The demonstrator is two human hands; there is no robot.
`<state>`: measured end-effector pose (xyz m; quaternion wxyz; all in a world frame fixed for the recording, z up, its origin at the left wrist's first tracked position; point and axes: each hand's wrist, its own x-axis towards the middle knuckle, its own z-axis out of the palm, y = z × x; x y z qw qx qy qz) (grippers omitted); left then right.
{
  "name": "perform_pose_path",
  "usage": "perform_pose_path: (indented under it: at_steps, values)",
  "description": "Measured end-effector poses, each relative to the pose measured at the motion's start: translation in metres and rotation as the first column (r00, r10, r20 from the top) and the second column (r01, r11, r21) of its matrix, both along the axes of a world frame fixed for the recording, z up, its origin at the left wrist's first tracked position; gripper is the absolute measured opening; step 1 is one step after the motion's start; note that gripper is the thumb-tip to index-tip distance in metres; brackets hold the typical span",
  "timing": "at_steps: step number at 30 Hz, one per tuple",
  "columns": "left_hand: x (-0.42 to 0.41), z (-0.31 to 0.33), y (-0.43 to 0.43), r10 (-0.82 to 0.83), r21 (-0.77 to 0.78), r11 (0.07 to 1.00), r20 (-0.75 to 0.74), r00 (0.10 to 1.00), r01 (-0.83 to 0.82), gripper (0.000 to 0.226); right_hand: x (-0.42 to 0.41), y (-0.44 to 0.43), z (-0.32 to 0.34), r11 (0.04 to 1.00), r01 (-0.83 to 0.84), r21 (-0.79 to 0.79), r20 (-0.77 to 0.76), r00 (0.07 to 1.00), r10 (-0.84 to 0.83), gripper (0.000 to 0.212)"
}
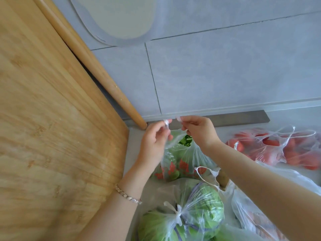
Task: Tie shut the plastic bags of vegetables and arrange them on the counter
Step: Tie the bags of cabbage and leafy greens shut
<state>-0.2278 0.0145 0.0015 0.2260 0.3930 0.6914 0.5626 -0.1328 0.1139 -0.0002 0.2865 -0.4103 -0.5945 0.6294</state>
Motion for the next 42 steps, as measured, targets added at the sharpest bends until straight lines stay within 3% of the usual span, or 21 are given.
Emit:
perform_pose_path:
  at_steps: [3,5,8,10,11,14,16,18,20,22,24,27,31,34,37,40,42]
  values:
    - [0.005,-0.005,0.000,0.057,-0.019,0.998,0.195,0.979,-0.054,0.022,-0.005,-0.006,-0.001,0.986,0.064,-0.157,-0.100,0.992,-0.080,0.009]
    - [0.006,-0.004,0.001,0.087,-0.025,0.996,0.389,0.917,-0.083,0.017,-0.007,-0.009,-0.005,0.980,0.043,-0.194,-0.102,0.993,-0.064,0.005]
    - [0.000,-0.010,0.007,0.123,-0.070,0.992,0.626,0.770,-0.102,0.025,-0.004,-0.015,-0.008,0.985,-0.134,-0.109,-0.048,0.990,0.130,0.013]
    - [-0.005,-0.014,0.008,0.146,-0.132,0.988,0.663,0.735,-0.078,0.034,0.001,-0.015,-0.008,0.969,-0.230,-0.085,-0.038,0.973,0.228,0.022]
    - [-0.006,-0.015,0.009,0.144,-0.144,0.987,0.652,0.745,-0.065,0.027,0.004,-0.015,-0.008,0.962,-0.261,-0.076,-0.033,0.965,0.259,0.023]
    - [0.001,-0.013,0.009,0.102,-0.130,0.991,0.584,0.806,-0.031,0.009,0.009,-0.014,-0.010,0.953,-0.301,0.015,0.040,0.953,0.300,0.011]
    - [0.004,-0.014,0.009,0.081,-0.106,0.994,0.509,0.857,-0.032,0.007,0.009,-0.013,-0.012,0.971,-0.231,0.056,0.091,0.970,0.225,0.013]
    - [0.002,-0.018,0.009,0.046,-0.094,0.995,0.335,0.941,-0.015,0.017,0.008,-0.010,-0.013,0.991,-0.101,0.082,0.115,0.989,0.092,0.021]
    - [-0.001,-0.021,0.007,-0.082,-0.137,0.987,0.045,0.996,0.087,0.024,0.006,-0.005,-0.016,0.997,0.047,0.061,0.120,0.991,-0.054,0.024]
    - [-0.002,-0.025,0.004,-0.243,-0.239,0.951,-0.191,0.951,0.195,0.024,0.003,0.000,-0.023,0.990,0.136,0.037,0.172,0.975,-0.140,0.025]
    - [-0.001,-0.028,0.003,-0.301,-0.277,0.937,-0.330,0.895,0.212,0.024,-0.001,0.004,-0.032,0.994,0.082,0.072,0.324,0.941,-0.101,0.025]
    - [0.000,-0.030,0.004,-0.254,-0.207,0.960,-0.373,0.892,0.187,0.024,-0.006,0.004,-0.035,0.987,-0.107,0.123,0.429,0.902,0.045,0.012]
    - [-0.013,-0.033,0.011,-0.073,-0.121,0.992,-0.234,0.969,0.045,0.025,0.002,-0.002,-0.025,0.921,-0.373,0.117,0.391,0.869,0.303,0.017]
    - [-0.017,-0.034,0.020,0.024,-0.133,0.991,0.008,1.000,-0.023,0.026,0.012,-0.005,-0.022,0.928,-0.372,0.023,0.101,0.925,0.368,0.029]
    - [-0.016,-0.039,0.028,0.039,-0.193,0.981,0.337,0.941,0.028,0.021,0.016,0.000,-0.023,0.939,-0.345,-0.001,-0.154,0.927,0.341,0.038]
    - [-0.019,-0.041,0.028,-0.010,-0.172,0.976,0.580,0.815,0.134,0.016,0.011,0.006,-0.024,0.979,-0.175,0.108,-0.015,0.984,0.177,0.033]
    - [-0.025,-0.037,0.029,-0.031,-0.154,0.972,0.663,0.748,0.177,0.017,0.007,0.012,-0.023,0.975,-0.127,0.185,0.110,0.988,0.108,0.015]
